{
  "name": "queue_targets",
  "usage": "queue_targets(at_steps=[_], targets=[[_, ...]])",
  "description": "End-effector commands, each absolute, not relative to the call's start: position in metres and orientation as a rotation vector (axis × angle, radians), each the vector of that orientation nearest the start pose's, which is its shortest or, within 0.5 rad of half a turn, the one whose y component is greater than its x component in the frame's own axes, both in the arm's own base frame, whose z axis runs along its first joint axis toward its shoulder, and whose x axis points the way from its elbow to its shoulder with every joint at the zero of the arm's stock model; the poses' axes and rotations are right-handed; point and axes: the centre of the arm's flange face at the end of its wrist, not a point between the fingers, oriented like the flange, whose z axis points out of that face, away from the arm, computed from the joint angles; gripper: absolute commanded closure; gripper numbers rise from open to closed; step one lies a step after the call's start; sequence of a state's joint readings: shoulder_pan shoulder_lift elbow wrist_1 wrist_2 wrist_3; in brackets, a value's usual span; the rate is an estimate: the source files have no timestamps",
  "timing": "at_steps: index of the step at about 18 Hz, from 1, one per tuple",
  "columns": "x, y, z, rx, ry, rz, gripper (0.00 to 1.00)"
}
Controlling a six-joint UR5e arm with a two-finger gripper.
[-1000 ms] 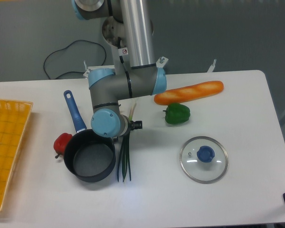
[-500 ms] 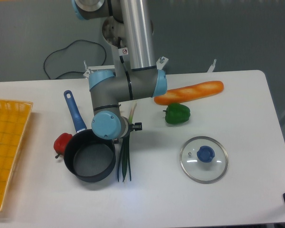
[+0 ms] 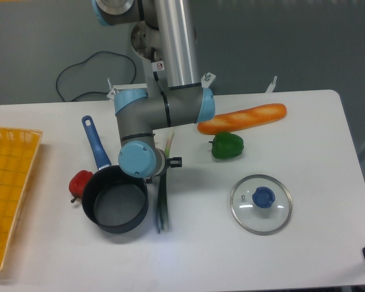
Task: Pick up the green onion
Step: 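Raise the held green onions higher above the table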
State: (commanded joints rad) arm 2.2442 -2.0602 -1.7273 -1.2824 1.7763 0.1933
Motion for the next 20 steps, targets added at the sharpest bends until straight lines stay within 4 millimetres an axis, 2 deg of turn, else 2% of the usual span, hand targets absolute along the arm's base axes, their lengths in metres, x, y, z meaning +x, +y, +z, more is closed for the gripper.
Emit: queue_targets(at_steps=[6,12,15,20], targets=[[-0.277,0.517,0.186,-3.475,-0.746,0.063,1.00],[-0.300,0.507,0.245,-3.516,-0.532,-0.013,1.00],[-0.307,0.511,0.275,-3.534,-0.383,-0.044,1.00],[-0.315,0.508,0.321,-3.543,-0.149,0.048,1.00]])
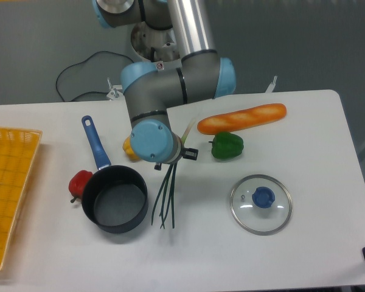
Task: Pick up the green onion
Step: 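Raise the held green onions higher above the table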
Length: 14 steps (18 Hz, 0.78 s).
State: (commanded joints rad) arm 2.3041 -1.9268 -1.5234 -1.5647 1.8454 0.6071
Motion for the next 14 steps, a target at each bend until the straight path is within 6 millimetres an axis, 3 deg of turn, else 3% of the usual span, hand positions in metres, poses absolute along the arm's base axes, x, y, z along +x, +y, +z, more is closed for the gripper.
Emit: queue_targets(at_steps=[6,10,14], targets=[[-0.318,0.519,0.354,-3.480,0.188,0.074,1.00],[-0.317,0.526,0.361,-3.435,0.274,0.128,1.00],[-0.312,0.521,0.354,-3.478,0.307,0.142,1.00]])
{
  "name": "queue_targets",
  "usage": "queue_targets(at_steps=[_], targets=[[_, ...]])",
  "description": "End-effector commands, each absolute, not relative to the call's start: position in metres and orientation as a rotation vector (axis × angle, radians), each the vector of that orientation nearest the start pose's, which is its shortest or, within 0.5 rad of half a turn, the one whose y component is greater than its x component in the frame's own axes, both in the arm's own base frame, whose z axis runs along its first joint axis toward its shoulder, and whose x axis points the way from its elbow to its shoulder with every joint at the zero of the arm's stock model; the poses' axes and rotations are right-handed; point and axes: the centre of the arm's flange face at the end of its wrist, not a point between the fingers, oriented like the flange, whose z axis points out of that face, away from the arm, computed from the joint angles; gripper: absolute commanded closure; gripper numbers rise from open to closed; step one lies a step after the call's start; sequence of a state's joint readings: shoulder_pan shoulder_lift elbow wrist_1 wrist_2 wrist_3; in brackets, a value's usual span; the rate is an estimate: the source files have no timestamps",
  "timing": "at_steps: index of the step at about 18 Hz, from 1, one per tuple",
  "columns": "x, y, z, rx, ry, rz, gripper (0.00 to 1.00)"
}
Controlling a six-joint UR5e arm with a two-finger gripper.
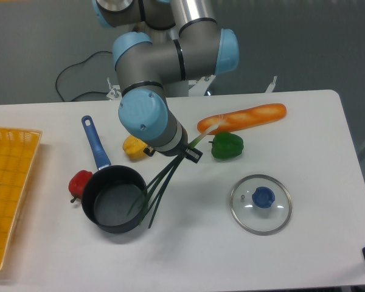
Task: Pick up the green onion
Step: 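Raise the held green onions higher above the table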
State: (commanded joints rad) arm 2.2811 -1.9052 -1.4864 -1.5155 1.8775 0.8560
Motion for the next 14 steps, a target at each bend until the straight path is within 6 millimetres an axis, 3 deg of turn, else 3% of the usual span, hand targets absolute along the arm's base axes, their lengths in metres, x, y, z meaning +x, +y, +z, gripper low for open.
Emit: queue_targets(at_steps=[14], targets=[[-0.3075,0.5170,0.3608,-3.507,0.328,0.143,1.00]])
